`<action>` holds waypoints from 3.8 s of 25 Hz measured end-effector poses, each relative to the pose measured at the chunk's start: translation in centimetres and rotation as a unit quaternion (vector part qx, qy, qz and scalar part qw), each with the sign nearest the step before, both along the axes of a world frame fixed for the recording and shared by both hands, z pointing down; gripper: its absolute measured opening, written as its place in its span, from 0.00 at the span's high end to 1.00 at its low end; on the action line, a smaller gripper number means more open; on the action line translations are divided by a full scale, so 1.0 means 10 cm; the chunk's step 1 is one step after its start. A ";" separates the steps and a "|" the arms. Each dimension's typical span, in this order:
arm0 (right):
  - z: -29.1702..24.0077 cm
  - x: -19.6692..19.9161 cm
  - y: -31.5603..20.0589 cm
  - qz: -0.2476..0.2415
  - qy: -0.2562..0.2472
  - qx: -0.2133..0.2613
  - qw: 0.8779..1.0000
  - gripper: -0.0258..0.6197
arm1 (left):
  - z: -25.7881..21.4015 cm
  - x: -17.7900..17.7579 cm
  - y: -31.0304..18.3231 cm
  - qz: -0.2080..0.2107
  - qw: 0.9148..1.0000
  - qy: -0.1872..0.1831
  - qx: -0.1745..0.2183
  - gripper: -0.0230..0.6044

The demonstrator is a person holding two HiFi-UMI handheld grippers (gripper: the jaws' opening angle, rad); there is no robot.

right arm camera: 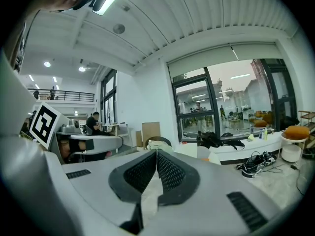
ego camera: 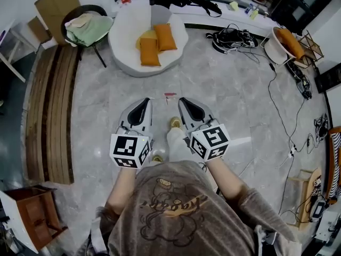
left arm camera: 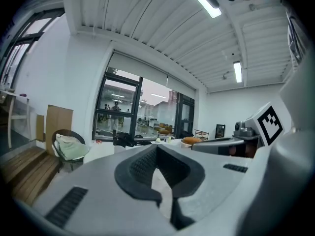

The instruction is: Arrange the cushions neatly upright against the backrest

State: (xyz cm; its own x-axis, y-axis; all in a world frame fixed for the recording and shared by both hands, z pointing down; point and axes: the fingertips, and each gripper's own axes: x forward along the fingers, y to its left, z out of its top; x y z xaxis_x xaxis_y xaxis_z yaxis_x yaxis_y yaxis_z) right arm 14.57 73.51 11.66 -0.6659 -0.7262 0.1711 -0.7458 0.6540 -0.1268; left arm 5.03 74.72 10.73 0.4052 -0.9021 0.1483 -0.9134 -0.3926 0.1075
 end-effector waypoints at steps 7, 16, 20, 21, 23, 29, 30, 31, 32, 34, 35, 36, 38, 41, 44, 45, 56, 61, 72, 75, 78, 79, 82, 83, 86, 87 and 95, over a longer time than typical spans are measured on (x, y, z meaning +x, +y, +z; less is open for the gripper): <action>0.01 -0.08 -0.39 -0.011 -0.004 -0.004 1.000 0.93 | 0.04 -0.07 -0.38 -0.011 1.000 -0.002 -0.009 0.96; 0.06 -0.16 -1.02 -0.018 -0.006 -0.011 1.000 0.93 | 0.09 -0.20 -1.01 -0.022 1.000 -0.004 -0.016 0.96; 0.08 -0.15 -1.36 -0.016 -0.010 -0.016 1.000 0.93 | 0.10 -0.19 -1.34 -0.020 1.000 -0.006 -0.022 0.96; 0.08 -0.13 -1.45 -0.016 -0.010 -0.017 1.000 0.93 | 0.10 -0.18 -1.42 -0.020 1.000 -0.006 -0.023 0.96; 0.07 -0.11 -1.60 -0.017 -0.011 -0.020 1.000 0.93 | 0.08 -0.16 -1.57 -0.021 0.999 -0.008 -0.024 0.96; 0.07 -0.09 -2.00 -0.037 -0.009 -0.027 0.999 0.93 | 0.03 -0.15 -1.96 -0.031 0.999 -0.013 -0.025 0.96; 0.07 -0.10 -2.07 -0.042 -0.009 -0.028 0.999 0.93 | 0.02 -0.15 -2.03 -0.033 0.999 -0.013 -0.026 0.96; 0.07 -0.10 -2.13 -0.047 -0.009 -0.029 0.998 0.93 | 0.02 -0.14 -2.09 -0.035 0.999 -0.014 -0.026 0.96; 0.07 -0.09 -2.20 -0.051 -0.009 -0.029 0.998 0.93 | 0.01 -0.14 -2.17 -0.038 0.999 -0.014 -0.026 0.96; 0.05 -0.07 -2.36 -0.059 -0.009 -0.027 0.998 0.93 | 0.00 -0.12 -2.32 -0.043 0.999 -0.015 -0.026 0.96; 0.05 -0.05 -2.45 -0.063 -0.008 -0.025 0.998 0.93 | 0.00 -0.10 -2.40 -0.046 0.999 -0.015 -0.025 0.96; 0.04 -0.03 -2.54 -0.066 -0.006 -0.023 0.998 0.93 | -0.01 -0.08 -2.48 -0.048 0.998 -0.014 -0.025 0.96; 0.00 0.01 -2.72 -0.071 -0.004 -0.018 0.997 0.93 | -0.01 -0.05 -2.64 -0.053 0.998 -0.014 -0.024 0.96; -0.04 0.08 -2.99 -0.075 -0.009 -0.012 0.997 0.93 | -0.03 0.00 -2.89 -0.060 0.998 -0.014 -0.020 0.96; -0.02 0.15 -3.23 -0.083 -0.008 -0.013 0.996 0.93 | -0.04 0.07 -3.14 -0.067 0.997 -0.015 -0.017 0.96; -0.01 0.17 -3.30 -0.085 -0.009 -0.015 0.996 0.93 | -0.03 0.09 -3.21 -0.070 0.997 -0.016 -0.018 0.96; 0.14 0.17 -3.82 -0.111 -0.017 -0.027 0.993 0.93 | 0.08 0.12 -3.69 -0.091 0.995 -0.025 -0.029 0.96; 0.19 0.12 -4.04 -0.113 -0.017 -0.033 0.993 0.93 | 0.13 0.08 -3.91 -0.092 0.995 -0.025 -0.033 0.96; 0.37 -0.11 -4.76 -0.097 -0.018 -0.049 0.994 0.93 | 0.24 -0.15 -4.69 -0.074 0.996 -0.030 -0.038 0.96; 0.39 -0.21 -4.99 -0.095 -0.018 -0.052 0.994 0.93 | 0.28 -0.26 -4.92 -0.073 0.996 -0.026 -0.044 0.96; 0.43 -0.35 -5.23 -0.094 -0.017 -0.059 0.994 0.93 | 0.32 -0.39 -5.16 -0.071 0.996 -0.024 -0.050 0.96; 0.44 -0.39 -5.30 -0.094 -0.017 -0.061 0.994 0.93 | 0.32 -0.43 -5.24 -0.070 0.996 -0.024 -0.052 0.96; 0.45 -0.54 -5.55 -0.092 -0.016 -0.066 0.993 0.93 | 0.32 -0.58 -5.51 -0.066 0.996 -0.024 -0.055 0.96; 0.45 -0.59 -5.63 -0.091 -0.016 -0.068 0.993 0.93 | 0.32 -0.63 -5.60 -0.066 0.996 -0.024 -0.056 0.96; 0.50 -0.73 -5.88 -0.090 -0.014 -0.075 0.993 0.93 | 0.35 -0.76 -5.86 -0.063 0.996 -0.025 -0.061 0.96; 0.52 -0.79 -5.95 -0.091 -0.014 -0.078 0.993 0.93 | 0.36 -0.80 -5.94 -0.061 0.996 -0.025 -0.063 0.96; 0.64 -1.31 -6.61 -0.088 -0.007 -0.100 0.991 0.93 | 0.55 -1.26 -6.60 -0.038 0.995 -0.029 -0.092 0.96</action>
State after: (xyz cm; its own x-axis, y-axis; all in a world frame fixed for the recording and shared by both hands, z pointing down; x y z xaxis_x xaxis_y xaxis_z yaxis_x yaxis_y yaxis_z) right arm 1.48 7.36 18.03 -0.7819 -0.5518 0.2899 -0.6204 0.7342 -0.2758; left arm -7.53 8.72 16.27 0.3223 -0.8853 0.3353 -0.9466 -0.3005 0.1166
